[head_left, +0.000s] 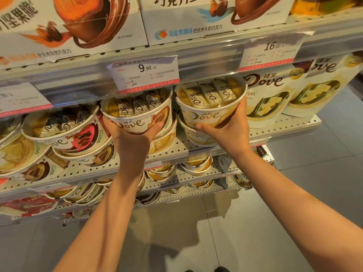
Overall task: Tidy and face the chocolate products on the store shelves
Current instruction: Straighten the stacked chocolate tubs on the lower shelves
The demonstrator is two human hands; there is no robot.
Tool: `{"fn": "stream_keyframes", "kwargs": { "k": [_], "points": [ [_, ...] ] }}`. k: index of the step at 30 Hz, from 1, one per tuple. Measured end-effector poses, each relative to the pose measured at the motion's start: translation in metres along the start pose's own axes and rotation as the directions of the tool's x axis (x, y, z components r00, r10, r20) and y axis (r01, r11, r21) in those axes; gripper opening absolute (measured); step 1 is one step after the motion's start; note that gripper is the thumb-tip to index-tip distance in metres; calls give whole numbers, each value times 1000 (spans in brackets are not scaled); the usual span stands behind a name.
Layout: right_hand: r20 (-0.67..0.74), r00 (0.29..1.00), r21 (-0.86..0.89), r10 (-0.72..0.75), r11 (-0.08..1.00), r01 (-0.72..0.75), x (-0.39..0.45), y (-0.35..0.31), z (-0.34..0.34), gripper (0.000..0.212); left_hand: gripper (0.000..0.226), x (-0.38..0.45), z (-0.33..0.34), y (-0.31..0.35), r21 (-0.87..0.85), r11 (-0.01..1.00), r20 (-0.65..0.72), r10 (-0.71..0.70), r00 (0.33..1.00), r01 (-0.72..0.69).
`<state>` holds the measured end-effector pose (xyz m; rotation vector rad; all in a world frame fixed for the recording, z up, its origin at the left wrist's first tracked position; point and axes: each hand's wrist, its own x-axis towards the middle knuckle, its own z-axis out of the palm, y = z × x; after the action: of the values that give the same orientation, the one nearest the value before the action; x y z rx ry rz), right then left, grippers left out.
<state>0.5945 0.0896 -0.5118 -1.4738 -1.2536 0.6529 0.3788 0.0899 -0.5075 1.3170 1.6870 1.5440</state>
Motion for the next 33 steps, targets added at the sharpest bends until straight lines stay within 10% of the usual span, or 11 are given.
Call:
{"fn": "stream_keyframes", "kwargs": {
  "k": [18, 24, 33],
  "points": [
    [21, 1000, 48, 7, 999, -8, -4, -1, -2, 119, 117, -8, 8, -4, 9, 999, -103, 38, 994, -37],
    [162, 987, 32, -20, 999, 15, -7, 5, -47, 94, 71, -46, 28, 19, 66, 998, -211, 36, 977, -23],
    [-126, 977, -22, -174, 985, 172, 20, 57, -177, 49, 70, -138, 131, 61, 208, 968, -340, 209, 917, -143]
  ]
}}
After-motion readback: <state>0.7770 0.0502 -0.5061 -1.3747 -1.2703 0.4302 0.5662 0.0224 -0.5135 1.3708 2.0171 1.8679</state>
